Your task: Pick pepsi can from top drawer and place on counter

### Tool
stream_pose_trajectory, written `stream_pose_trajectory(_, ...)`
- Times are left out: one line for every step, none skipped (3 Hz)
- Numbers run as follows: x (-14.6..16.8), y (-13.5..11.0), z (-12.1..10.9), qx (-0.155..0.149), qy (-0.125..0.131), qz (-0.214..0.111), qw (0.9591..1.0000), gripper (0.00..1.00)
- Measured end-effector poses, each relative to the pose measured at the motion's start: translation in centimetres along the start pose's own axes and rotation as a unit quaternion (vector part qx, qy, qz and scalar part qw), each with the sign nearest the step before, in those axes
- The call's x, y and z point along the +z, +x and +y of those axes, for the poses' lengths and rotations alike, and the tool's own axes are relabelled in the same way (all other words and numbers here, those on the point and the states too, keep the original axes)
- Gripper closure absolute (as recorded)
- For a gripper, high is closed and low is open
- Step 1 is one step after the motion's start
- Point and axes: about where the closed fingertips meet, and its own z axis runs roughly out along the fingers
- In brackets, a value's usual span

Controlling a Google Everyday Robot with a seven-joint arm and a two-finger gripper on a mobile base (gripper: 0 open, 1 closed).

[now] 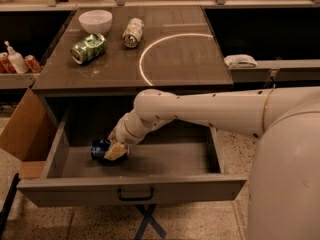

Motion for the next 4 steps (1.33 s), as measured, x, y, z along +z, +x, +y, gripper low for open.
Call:
stream_pose_trajectory(-1.1,-0.4,0.1,-0.007,0.010,-0.002,0.9999,1.00)
stream_pose_trajectory(-4.2,-0.9,0.3,-0.019,0.034,-0.007,0.9992,1.00)
stream_pose_trajectory(-8.3,-1.3,1.0,-0.029,0.067,-0.010,0.9973,1.00)
stream_pose_trajectory(-12.1,-1.2,1.3,-0.035,0.099,-0.009,0.9944,1.00)
